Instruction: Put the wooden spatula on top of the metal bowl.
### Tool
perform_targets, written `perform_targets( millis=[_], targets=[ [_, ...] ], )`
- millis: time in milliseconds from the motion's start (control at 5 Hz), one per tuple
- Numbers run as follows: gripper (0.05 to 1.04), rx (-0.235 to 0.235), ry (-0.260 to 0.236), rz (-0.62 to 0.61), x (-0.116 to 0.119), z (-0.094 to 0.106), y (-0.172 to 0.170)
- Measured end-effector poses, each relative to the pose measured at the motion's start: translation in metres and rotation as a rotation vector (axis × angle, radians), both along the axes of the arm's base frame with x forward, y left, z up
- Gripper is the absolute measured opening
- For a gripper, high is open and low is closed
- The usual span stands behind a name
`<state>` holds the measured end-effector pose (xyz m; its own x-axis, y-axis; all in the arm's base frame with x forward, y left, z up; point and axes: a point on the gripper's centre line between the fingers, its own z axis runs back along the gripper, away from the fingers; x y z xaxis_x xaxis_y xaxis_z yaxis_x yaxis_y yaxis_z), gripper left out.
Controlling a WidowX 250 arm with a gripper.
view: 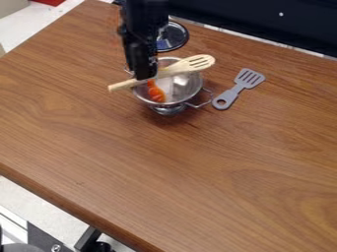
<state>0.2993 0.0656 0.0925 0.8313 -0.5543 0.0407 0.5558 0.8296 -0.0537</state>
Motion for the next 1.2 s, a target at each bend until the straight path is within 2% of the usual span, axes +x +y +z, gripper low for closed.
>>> perform_targets(
  millis=[200, 400, 600, 800, 1000, 1200],
  targets=[
    [0.842, -0.025, 0.005, 0.016, 0.004, 0.007, 0.006],
    [0.999, -0.040, 0.013, 0.029, 0.000, 0.007, 0.009],
    [0.999, -0.053, 0.030, 0.042, -0.002, 0.008, 0.008],
    [0.999, -0.055, 0.011, 0.101, 0.006, 0.018, 0.009],
    [0.999, -0.007, -0.011, 0.184, 0.018, 0.033, 0.005],
    [0.999, -0.003, -0.040, 0.257, 0.021, 0.031, -0.006]
  ],
)
